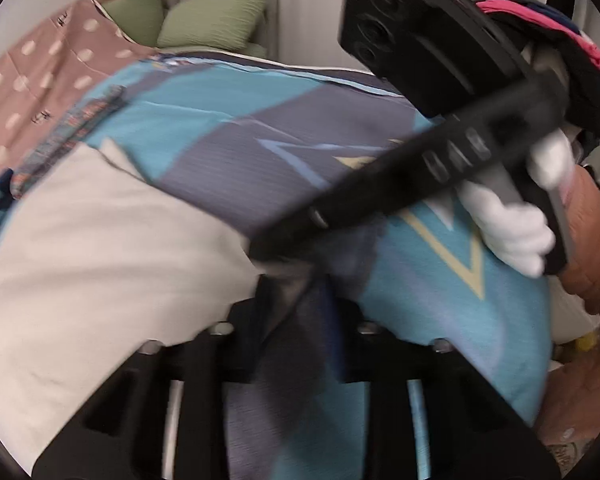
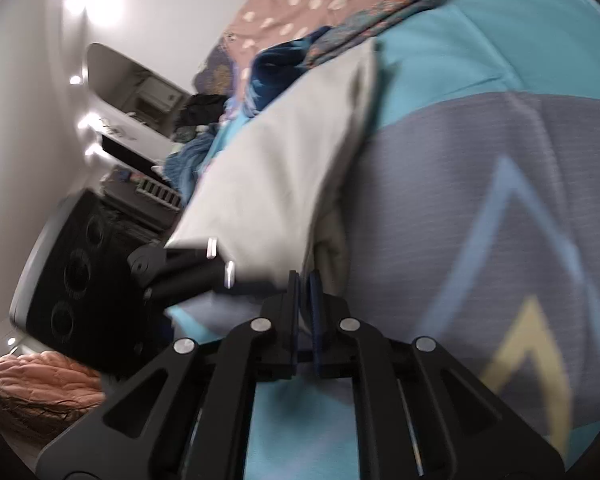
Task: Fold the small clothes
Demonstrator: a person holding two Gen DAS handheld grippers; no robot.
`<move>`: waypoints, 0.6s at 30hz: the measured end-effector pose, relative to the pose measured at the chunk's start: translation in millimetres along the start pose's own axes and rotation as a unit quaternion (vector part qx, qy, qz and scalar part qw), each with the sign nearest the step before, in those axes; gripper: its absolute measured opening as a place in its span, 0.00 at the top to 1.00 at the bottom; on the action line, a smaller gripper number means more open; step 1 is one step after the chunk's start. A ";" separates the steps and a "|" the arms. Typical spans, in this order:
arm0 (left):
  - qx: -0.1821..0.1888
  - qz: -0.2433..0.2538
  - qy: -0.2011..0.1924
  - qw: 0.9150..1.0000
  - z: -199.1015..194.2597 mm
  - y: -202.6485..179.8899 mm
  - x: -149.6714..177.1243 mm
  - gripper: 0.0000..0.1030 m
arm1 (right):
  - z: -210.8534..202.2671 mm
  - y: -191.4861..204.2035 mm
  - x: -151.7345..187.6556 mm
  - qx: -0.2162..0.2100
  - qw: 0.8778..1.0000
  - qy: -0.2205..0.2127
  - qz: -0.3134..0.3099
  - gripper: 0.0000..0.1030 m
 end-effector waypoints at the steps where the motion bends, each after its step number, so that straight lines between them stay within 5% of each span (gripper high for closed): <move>1: 0.004 -0.002 -0.002 1.000 -0.3 -0.8 0.8 0.77 | -4.3 -3.5 -4.9 0.006 1.000 -0.008 0.005 0.83; 2: 0.012 -0.007 -0.003 1.000 -0.4 1.2 0.9 0.77 | -12.0 -8.4 -14.4 0.014 1.000 -0.024 0.014 0.64; 4: 0.032 -0.026 -0.009 0.999 -1.9 5.8 1.7 0.78 | -21.9 -16.5 -33.7 0.030 0.998 -0.050 0.028 0.50; 9: 0.049 -0.029 -0.021 0.998 -1.5 0.7 4.6 0.78 | 6.8 -35.0 -91.9 0.053 0.997 -0.028 0.058 0.50; 13: 0.064 -0.032 -0.021 0.997 2.2 0.8 3.7 0.78 | 40.6 -32.8 -128.7 0.069 0.997 -0.025 0.025 0.47; 14: 0.072 -0.035 -0.022 0.997 2.7 2.1 3.6 0.78 | 45.7 -31.5 -134.8 0.072 0.997 -0.025 0.020 0.52; 16: 0.085 -0.043 -0.025 0.995 3.8 5.5 3.2 0.79 | 56.5 -27.9 -146.6 0.082 0.996 -0.022 0.010 0.92; 18: 0.101 -0.055 -0.028 0.993 4.1 9.3 2.9 0.80 | 58.1 -28.2 -154.7 0.104 0.994 -0.027 0.014 0.93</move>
Point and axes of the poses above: each gripper's, at about its wrist camera, not at the fingertips, and z roughly the way its jaws point, y to its left, x to its underside, the point moved 7 cm from there along z, roughly the way its jaws point, and after that the axes turned 8 degrees about y, right-handed, at the moved point
